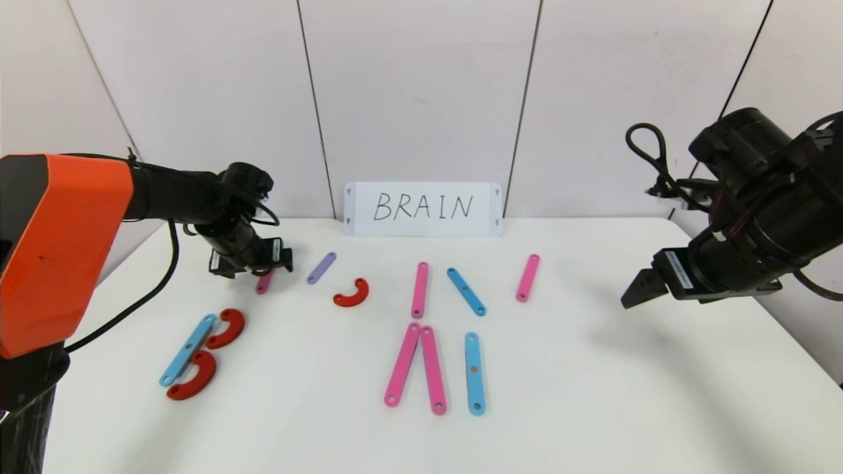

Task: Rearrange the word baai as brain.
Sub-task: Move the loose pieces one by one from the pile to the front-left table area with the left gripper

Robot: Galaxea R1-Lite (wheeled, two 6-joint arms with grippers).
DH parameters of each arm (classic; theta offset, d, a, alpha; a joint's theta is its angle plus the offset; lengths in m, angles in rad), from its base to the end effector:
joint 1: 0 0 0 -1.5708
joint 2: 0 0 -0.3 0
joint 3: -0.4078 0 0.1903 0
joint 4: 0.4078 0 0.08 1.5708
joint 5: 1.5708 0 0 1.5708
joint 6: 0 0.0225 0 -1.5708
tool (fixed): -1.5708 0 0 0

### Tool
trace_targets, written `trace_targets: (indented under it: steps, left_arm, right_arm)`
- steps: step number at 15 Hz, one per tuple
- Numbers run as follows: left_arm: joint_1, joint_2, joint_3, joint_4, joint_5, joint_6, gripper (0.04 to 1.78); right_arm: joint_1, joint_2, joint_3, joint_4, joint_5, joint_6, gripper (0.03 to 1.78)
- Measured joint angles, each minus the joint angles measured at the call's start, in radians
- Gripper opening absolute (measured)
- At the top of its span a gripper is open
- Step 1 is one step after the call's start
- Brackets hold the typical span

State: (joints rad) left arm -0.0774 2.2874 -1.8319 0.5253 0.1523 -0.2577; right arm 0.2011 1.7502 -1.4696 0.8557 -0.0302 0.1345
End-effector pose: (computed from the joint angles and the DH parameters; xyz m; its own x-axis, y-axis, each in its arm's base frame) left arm 0.4429 -0.0309 0.1322 0.5600 0.1087 -0.8213 -0.2186 0.9756 -0.0199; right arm 0.2798 0.0564 0.2264 0.4183 0.0545 -0.9067 -0.0663 0.9974 0.0293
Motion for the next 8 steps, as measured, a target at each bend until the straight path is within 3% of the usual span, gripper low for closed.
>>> trace_targets:
  steps: [8]
  left_arm:
    - [0.002,0.016,-0.010,0.001,-0.001,-0.005,1.74]
  right_arm:
    - [-0.001,0.000,0.000,0.000,0.000,0.000,1.71]
